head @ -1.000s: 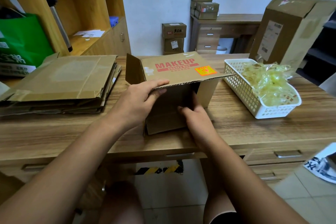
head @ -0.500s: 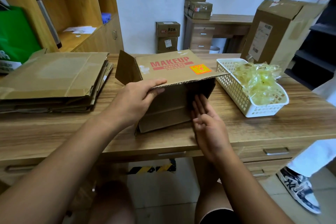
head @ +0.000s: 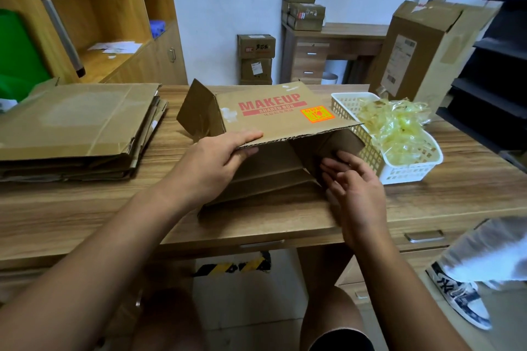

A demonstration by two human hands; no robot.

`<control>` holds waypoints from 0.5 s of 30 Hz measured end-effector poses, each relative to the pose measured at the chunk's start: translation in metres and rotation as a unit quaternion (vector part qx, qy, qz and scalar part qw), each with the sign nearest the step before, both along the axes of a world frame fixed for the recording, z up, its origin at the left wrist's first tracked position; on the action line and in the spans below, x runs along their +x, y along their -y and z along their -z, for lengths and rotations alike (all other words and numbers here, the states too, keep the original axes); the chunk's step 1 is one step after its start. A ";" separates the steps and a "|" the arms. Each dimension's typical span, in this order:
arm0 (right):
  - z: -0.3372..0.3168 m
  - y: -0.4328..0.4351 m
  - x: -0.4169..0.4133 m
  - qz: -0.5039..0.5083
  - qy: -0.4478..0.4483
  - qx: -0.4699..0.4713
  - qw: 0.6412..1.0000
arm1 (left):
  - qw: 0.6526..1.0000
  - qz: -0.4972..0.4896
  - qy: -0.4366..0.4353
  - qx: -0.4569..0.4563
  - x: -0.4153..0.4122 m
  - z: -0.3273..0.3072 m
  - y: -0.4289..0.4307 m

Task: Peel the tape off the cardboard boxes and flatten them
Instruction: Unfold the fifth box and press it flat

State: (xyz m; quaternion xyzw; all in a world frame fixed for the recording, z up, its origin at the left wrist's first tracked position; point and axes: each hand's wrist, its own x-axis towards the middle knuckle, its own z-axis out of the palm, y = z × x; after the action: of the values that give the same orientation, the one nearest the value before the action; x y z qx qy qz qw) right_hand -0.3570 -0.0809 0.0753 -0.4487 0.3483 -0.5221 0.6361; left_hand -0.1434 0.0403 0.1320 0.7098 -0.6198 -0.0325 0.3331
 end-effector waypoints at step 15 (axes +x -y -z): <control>-0.040 0.004 -0.001 0.008 -0.376 -0.414 0.829 | 0.977 0.071 0.059 0.195 0.009 0.025 -0.013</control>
State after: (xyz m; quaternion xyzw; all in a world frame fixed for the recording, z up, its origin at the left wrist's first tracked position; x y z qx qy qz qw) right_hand -0.3579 -0.0852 0.1155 -0.8288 0.3151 -0.4134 0.2069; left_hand -0.1346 0.0536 0.1066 0.7160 -0.6687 -0.1344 0.1485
